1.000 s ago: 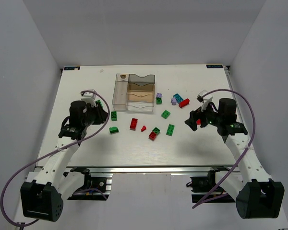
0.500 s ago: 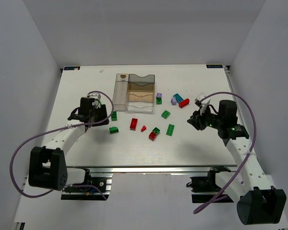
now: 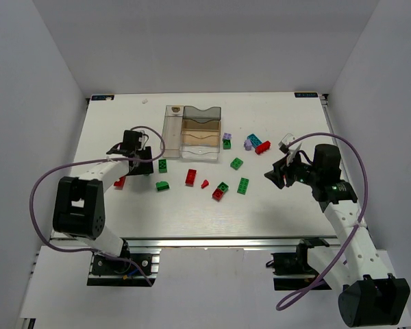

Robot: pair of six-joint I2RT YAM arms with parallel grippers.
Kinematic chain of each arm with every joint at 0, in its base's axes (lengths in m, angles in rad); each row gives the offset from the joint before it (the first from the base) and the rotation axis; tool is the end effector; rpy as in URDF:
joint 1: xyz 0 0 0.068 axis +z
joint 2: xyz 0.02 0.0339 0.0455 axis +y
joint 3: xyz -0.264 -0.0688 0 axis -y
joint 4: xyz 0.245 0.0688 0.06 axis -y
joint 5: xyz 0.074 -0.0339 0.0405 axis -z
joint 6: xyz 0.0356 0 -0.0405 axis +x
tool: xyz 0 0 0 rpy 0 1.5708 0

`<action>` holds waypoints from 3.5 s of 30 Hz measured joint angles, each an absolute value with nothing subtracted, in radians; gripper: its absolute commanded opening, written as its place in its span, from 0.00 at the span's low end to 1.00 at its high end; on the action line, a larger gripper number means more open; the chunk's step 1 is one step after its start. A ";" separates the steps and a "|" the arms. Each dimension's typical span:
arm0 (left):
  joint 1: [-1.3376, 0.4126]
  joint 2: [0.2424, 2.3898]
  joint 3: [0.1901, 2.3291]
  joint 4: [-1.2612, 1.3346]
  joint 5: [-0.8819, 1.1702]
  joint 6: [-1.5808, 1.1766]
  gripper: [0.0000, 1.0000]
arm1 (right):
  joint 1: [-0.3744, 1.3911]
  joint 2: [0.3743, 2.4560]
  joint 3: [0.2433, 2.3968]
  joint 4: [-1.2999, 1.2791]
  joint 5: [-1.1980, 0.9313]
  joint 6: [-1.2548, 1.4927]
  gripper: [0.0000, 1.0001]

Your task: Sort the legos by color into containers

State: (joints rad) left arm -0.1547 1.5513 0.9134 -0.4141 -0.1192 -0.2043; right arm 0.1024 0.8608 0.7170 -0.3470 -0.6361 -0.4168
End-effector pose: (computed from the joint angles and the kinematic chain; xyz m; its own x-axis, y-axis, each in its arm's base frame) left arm 0.2987 -0.0423 0.1848 -0.8594 -0.0699 -0.5065 -0.0813 0.9967 0.0005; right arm 0.1864 0.0404 0.2896 -0.1844 -0.3463 -0.9198 -0.7416 0.6632 -0.1010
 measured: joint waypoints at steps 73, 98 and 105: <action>-0.266 1.293 0.955 -0.344 -0.048 -0.332 0.64 | 0.338 1.134 0.695 -0.254 -0.433 -0.313 0.60; -0.271 1.110 0.889 -0.351 -0.202 -0.288 0.66 | 0.495 1.713 0.958 -0.170 0.115 0.256 0.76; -0.271 1.108 0.889 -0.351 -0.195 -0.286 0.66 | 0.500 1.683 0.933 -0.192 0.125 0.249 0.76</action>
